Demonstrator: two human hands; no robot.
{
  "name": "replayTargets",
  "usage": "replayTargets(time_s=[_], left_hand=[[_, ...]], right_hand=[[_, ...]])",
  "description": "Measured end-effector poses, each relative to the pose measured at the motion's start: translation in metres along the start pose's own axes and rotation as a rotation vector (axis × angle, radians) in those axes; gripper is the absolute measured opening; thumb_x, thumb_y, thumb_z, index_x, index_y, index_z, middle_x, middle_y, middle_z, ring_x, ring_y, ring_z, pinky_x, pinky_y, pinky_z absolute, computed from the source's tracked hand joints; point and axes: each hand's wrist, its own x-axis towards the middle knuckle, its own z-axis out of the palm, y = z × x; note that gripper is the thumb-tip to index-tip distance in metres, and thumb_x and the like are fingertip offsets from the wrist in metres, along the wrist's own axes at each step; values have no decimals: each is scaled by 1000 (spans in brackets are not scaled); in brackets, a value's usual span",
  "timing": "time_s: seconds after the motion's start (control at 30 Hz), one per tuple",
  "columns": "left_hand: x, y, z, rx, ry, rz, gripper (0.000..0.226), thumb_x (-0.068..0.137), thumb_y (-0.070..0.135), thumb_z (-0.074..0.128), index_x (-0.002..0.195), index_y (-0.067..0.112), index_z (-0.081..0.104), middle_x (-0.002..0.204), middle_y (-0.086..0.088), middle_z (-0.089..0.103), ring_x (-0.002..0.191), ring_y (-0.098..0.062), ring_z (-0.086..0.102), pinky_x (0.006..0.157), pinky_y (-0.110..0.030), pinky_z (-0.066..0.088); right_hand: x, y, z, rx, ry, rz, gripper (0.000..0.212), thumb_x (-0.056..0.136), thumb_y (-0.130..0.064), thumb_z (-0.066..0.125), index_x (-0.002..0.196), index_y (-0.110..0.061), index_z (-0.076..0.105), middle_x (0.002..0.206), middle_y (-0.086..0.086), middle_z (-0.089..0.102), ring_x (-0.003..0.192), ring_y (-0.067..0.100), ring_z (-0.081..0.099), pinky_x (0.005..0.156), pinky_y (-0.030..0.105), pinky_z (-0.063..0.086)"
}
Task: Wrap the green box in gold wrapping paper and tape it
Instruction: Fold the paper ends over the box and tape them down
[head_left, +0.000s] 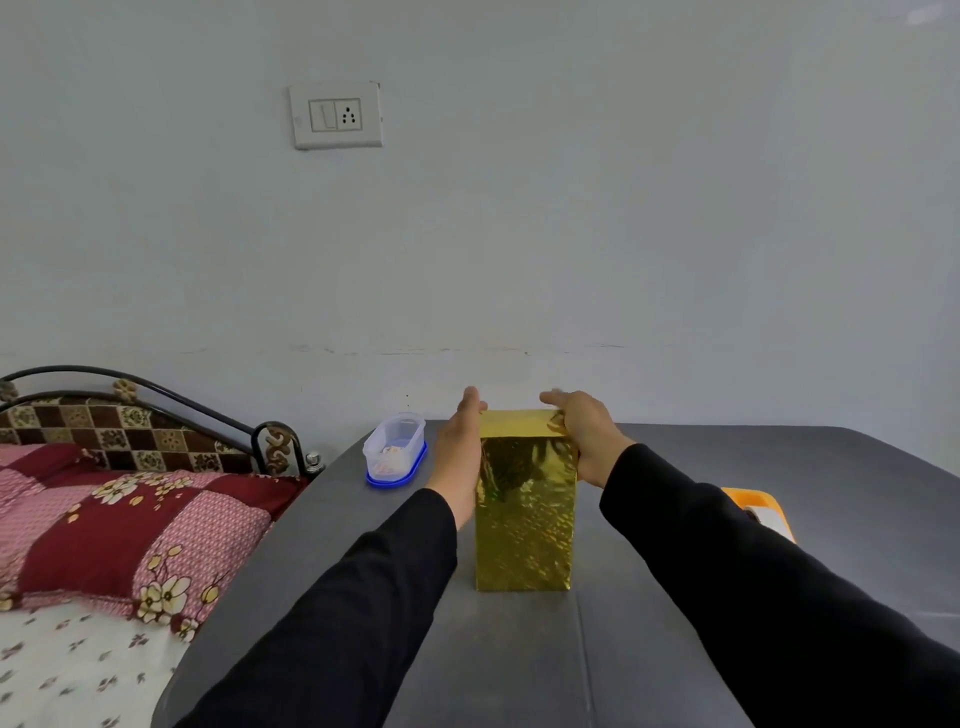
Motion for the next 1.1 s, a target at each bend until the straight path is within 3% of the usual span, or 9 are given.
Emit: replayTargets(time_s=[0.07,0.23,0.33,0.5,0.6,0.7,0.87,0.97,1.1], left_hand=[[-7,-16,-6,-13,-57,56,101,64,96,52,146,38,46,148,7,53,136,-17,50,117,-49,37],[-28,-58,-17,-49,-208,194,52,77,31,65,124,11,52,111,2,67,110,-21,64,86,-30,54],[-37,-73,-20,68,-227,126,77,83,44,61,153,30,31,133,6,58,123,-14,56,97,-34,46],[-39,-78,-22,157,-149,101,74,96,59,53,158,42,16,141,17,49,129,-8,50,109,-36,42],[-32,-69,-16,196,-63,5,56,101,60,42,148,31,34,138,3,56,120,-17,59,95,-38,52],[-31,-62,-5,264,-67,-131,36,108,48,34,126,20,49,111,-2,56,95,-15,57,74,-30,46],[-35,-75,9,269,-10,-266,28,107,40,43,88,21,50,100,-8,51,91,-19,50,83,-34,41],[-39,-84,20,192,47,-321,30,106,39,47,82,21,45,97,-8,50,96,-24,50,86,-36,41],[-41,-91,27,241,80,-267,29,107,37,47,86,19,54,97,-9,58,94,-23,57,89,-37,47]], right_hand=[[-11,14,-7,60,-67,-86,58,96,-58,55,141,-20,55,141,9,56,132,32,54,114,52,43],[-32,80,-27,136,-208,-343,62,98,-53,59,150,-21,44,143,10,61,132,32,58,108,54,48],[-41,108,-31,51,-262,-348,58,90,-37,61,145,-22,47,138,9,63,127,30,61,103,49,52],[-43,119,-37,-46,-161,-264,36,98,-24,60,129,-33,44,135,6,62,117,21,66,104,48,53],[-41,111,-35,-134,-27,-201,30,98,-38,66,124,-32,52,124,4,69,105,19,72,94,41,58],[-46,101,-37,-150,29,-49,28,103,-45,53,127,-29,51,115,-2,65,99,16,66,75,29,54],[-48,103,-46,-193,135,113,28,105,-41,48,111,-16,58,100,2,61,91,18,59,78,34,50],[-46,111,-49,-217,193,175,29,105,-42,48,103,-14,57,111,11,66,108,27,65,101,43,54],[-51,116,-52,-229,239,211,30,107,-37,47,115,-10,58,107,11,63,112,28,63,91,36,52]])
